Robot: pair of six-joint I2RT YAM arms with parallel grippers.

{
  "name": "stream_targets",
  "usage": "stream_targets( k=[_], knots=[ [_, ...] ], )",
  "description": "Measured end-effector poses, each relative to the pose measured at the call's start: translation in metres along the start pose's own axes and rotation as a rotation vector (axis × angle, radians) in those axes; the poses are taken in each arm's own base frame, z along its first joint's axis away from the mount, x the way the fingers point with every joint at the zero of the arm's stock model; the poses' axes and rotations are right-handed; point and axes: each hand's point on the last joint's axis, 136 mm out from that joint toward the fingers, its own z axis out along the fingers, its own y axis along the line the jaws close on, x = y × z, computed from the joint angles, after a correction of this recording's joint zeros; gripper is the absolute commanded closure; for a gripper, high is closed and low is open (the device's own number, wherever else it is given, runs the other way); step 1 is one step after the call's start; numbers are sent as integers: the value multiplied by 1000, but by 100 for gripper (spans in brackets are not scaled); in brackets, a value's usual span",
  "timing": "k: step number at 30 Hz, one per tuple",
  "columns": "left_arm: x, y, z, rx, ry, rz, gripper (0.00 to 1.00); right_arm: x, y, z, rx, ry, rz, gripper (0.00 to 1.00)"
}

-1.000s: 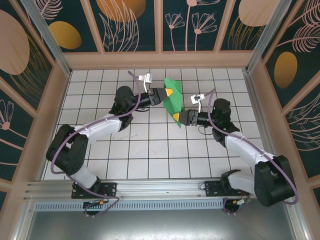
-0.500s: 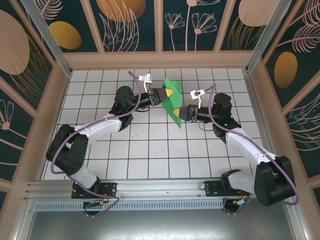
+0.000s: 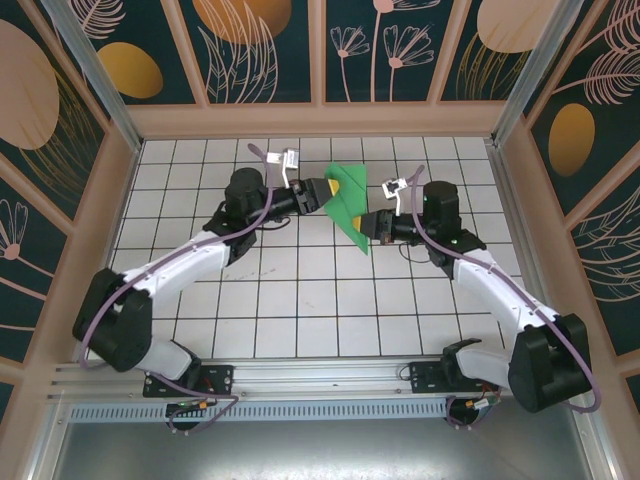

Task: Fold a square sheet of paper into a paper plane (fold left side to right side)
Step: Turn over the paper at the center of the table.

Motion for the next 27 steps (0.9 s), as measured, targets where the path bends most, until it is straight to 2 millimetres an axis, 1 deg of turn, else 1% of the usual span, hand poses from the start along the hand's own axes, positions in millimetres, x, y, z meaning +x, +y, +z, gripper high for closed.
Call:
stream_targets(
  k=[4,7,10,12,14,16,18,20,23,25,27],
  knots=[
    [-26,-7,-34,-146,-110,116,37,-13,-16,-3,211,-3,-36,88],
    [-48,-20,-67,-228,-222,195,36,-23,-17,-2,388,9,-103,89],
    [-58,-26,-99,-299,-311,245,36,-26,-19,7,570,48,-175,89],
    [-62,-25,-114,-339,-354,264,36,-22,-25,15,690,97,-221,89],
    [-62,-21,-124,-383,-379,273,36,-13,-38,24,847,178,-277,89],
    [-61,-14,-130,-423,-388,276,36,0,-55,33,992,270,-337,89],
    [-60,-7,-134,-455,-392,275,36,18,-75,41,1131,380,-414,90],
    [-59,-3,-136,-476,-394,272,37,42,-95,46,1251,502,-503,90],
    [-58,0,-138,-494,-395,273,37,75,-119,46,1373,671,-625,90],
    [-58,1,-138,-498,-395,272,37,88,-128,48,1411,738,-684,89],
    [-58,1,-138,-500,-393,271,37,96,-132,49,1429,777,-721,89]
  ],
)
